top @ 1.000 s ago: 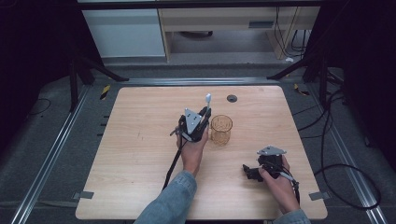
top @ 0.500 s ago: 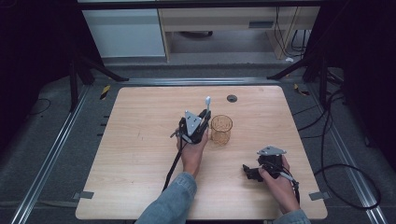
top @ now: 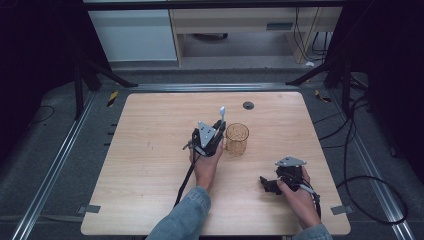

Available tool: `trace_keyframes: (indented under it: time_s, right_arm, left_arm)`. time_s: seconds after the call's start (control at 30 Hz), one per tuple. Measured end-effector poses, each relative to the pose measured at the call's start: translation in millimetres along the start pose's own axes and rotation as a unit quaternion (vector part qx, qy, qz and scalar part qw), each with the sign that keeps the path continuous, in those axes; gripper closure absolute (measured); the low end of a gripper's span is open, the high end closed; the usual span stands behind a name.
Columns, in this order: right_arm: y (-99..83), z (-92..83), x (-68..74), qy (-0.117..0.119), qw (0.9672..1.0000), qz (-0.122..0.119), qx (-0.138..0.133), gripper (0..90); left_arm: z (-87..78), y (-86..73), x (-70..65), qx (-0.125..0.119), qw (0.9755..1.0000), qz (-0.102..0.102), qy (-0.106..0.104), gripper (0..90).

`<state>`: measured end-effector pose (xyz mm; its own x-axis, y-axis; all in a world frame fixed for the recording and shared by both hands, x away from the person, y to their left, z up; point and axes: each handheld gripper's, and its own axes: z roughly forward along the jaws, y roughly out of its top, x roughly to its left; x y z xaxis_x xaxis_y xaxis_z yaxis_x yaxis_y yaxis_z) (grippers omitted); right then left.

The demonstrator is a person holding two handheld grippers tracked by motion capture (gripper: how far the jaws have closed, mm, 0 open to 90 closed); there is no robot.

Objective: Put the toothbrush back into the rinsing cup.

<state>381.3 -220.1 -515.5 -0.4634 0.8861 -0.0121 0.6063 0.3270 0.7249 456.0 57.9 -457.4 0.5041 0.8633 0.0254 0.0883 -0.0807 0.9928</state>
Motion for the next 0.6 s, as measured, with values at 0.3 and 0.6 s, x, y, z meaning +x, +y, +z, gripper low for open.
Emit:
trace_keyframes:
  time_s: [0.3, 0.6]
  right_arm:
    - [0.0, 0.0, 0.0, 0.0, 1.0, 0.0, 0.0, 0.5]
    - [0.0, 0.0, 0.0, 0.0, 1.0, 0.0, 0.0, 0.5]
  left_arm:
    - [-0.9, -5.2, 0.0, 0.002, 1.0, 0.0, 0.0, 78.7]
    - [-1.8, -9.3, 0.0, 0.008, 1.0, 0.003, 0.002, 78.7]
